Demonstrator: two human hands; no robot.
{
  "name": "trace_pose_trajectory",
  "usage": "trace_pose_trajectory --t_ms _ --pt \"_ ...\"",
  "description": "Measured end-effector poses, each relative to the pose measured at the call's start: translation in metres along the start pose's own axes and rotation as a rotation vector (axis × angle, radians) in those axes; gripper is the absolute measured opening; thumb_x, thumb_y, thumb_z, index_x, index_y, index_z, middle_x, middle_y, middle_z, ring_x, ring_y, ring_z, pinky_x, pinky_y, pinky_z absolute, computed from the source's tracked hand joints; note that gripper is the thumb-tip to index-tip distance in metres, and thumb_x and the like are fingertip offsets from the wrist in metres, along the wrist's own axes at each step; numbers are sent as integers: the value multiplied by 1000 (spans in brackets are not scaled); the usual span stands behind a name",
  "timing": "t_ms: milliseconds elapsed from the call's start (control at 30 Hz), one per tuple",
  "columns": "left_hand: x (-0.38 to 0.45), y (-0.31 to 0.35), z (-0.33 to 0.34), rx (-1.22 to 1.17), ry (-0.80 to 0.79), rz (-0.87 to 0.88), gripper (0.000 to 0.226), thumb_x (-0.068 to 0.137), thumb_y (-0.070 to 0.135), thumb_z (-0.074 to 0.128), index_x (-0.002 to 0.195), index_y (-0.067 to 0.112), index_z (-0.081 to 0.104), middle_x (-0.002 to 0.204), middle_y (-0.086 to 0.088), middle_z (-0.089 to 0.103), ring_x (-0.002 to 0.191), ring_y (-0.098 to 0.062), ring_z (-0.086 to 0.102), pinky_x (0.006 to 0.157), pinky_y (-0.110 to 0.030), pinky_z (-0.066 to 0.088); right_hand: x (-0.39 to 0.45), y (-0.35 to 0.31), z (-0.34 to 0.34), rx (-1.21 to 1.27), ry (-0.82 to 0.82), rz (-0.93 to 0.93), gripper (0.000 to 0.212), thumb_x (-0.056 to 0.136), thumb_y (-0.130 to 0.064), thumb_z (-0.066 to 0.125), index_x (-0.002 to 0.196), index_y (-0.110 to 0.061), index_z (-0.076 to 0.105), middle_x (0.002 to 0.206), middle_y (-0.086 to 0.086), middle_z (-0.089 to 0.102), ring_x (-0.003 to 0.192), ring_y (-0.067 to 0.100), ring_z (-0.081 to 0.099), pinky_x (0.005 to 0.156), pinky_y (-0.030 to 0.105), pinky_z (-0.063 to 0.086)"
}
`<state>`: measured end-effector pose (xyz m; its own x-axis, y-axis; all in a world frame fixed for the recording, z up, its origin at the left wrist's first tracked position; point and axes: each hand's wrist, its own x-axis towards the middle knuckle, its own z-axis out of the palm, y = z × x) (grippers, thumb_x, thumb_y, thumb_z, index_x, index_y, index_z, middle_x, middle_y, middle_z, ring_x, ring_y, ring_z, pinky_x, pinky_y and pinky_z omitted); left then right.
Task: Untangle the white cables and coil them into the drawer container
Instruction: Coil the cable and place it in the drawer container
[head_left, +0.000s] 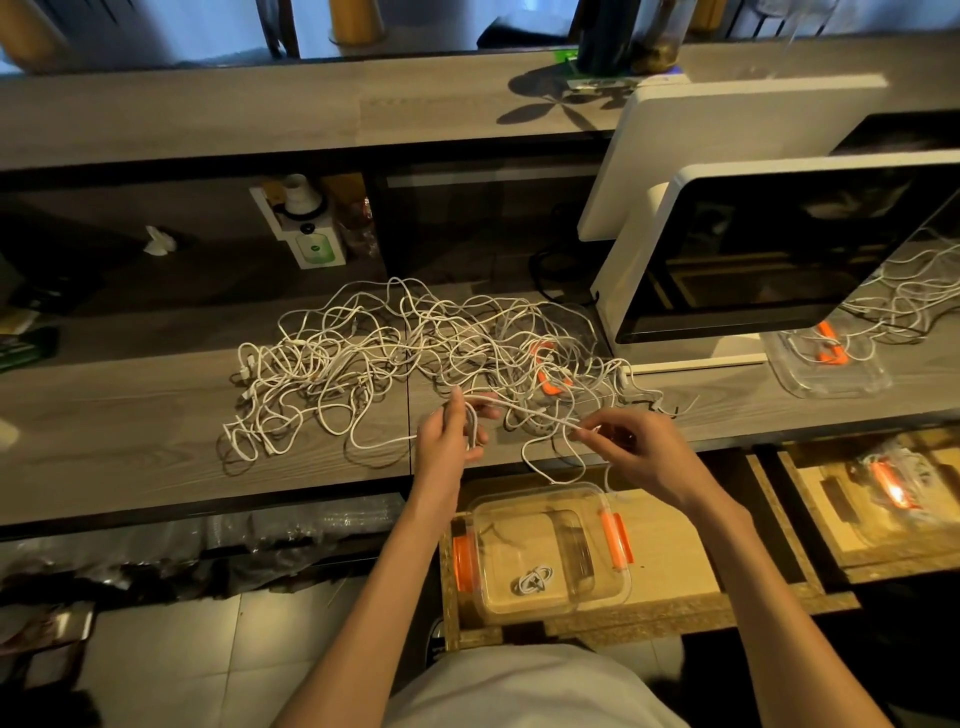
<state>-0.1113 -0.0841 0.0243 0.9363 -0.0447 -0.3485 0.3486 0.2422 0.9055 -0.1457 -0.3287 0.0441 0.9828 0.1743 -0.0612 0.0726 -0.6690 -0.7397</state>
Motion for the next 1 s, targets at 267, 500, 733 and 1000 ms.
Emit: trace_pose_trajectory --t_ms 267,500,733,1000 --pt "7 10 -9 -490 110 -63 48 107 39 37 111 1 66 106 -17 73 101 -27 69 86 -38 57 -9 4 18 257 -25 75 15 97 -30 66 109 -27 75 97 -10 73 87 10 68 74 27 57" --pt "18 8 -15 -672 160 -97 41 104 41 43 106 7 66 80 -6 65 70 -18 66 69 -34 57 -15 -3 33 372 -267 -4 14 100 -14 64 112 -17 71 95 7 73 92 23 72 79 39 59" --pt "11 1 -6 45 48 24 40 108 38 37 106 7 62 77 0 58 59 -9 49 54 -22 37 -5 -23 39 431 -352 -61 17 97 -16 69 112 -15 77 108 1 72 105 22 68 93 41 56" --pt "-6 5 6 296 -183 -175 50 101 57 41 95 16 70 75 -4 64 61 -14 58 52 -26 46 15 -36 40 563 -87 -29 15 97 -15 68 109 -11 77 98 4 75 92 21 69 78 31 54"
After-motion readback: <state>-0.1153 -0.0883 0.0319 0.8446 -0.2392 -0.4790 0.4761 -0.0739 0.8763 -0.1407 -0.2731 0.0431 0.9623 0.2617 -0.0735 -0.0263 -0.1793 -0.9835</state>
